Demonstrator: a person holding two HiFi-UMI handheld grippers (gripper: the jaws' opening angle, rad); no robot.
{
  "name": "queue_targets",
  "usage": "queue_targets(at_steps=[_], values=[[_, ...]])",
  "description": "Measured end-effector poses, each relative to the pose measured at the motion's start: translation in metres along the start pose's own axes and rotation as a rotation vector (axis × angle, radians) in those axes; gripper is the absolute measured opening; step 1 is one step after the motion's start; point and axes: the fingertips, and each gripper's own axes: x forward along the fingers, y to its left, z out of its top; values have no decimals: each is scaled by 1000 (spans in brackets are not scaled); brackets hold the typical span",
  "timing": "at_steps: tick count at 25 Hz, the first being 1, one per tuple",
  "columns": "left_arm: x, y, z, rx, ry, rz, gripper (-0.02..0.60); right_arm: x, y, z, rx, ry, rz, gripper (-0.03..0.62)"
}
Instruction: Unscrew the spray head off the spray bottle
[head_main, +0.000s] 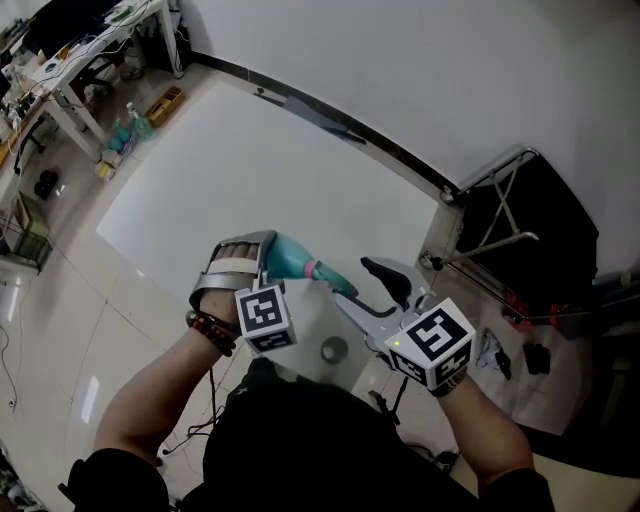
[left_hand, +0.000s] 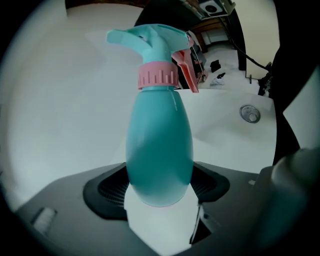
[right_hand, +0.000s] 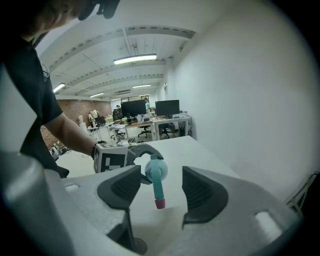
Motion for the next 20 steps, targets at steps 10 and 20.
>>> queue_targets(at_steps=[10, 20], values=[[-14, 11, 3, 184, 71, 104, 407, 28, 17, -17, -68, 121, 57, 242], [-22, 8, 11, 226, 87, 113, 405, 44, 22, -31, -101, 191, 47, 238]])
